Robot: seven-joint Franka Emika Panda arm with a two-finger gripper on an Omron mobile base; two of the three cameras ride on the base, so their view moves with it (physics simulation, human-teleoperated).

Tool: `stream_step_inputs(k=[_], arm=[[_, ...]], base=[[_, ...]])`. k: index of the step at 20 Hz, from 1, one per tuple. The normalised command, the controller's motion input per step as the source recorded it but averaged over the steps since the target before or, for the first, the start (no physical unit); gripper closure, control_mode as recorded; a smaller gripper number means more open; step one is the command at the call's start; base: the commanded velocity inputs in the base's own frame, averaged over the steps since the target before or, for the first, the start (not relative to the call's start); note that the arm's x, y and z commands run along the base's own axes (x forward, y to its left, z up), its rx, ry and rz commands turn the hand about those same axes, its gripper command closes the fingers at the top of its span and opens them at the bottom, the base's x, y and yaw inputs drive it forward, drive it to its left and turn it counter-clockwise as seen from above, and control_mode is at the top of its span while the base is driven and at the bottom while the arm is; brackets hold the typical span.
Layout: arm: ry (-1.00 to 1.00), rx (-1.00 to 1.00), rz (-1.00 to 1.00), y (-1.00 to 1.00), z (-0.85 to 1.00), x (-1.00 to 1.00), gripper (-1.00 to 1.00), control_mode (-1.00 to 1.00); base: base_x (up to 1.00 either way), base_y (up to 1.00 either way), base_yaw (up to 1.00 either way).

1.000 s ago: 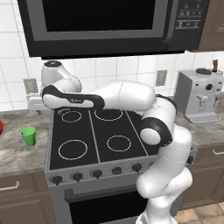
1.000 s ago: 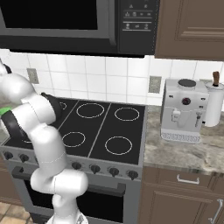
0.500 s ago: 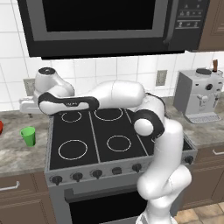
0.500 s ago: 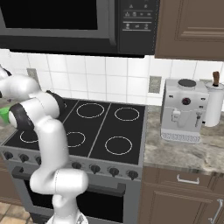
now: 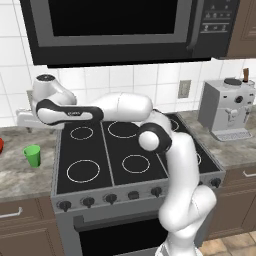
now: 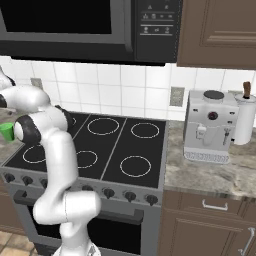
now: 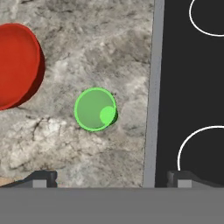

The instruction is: Pick the cup and bowl from the counter and place them on the counter next to the sink.

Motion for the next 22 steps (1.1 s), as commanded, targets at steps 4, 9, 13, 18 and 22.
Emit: stream_step_inputs(k=[4, 9, 13, 18, 22], arm=[[0.07, -0.04, -0.02, 0.00, -0.15, 0.25, -1.00, -1.00], [0.03, -0.03, -0.05, 0.06, -0.19, 0.11, -1.00, -1.00], [0.00, 0.00, -0.06, 0.10, -0.11, 0.00, -1.00, -1.00], [0.00, 0.00, -0.04, 0.10, -0.21, 0.02, -1.00, -1.00], [0.00, 0.00, -0.05, 0.01, -0.20, 0.00, -1.00, -1.00]], base=[[0.00, 0.00, 0.00], [0.00, 0.00, 0.00], [0.00, 0.00, 0.00], [0.00, 0.00, 0.00], [0.00, 0.00, 0.00]])
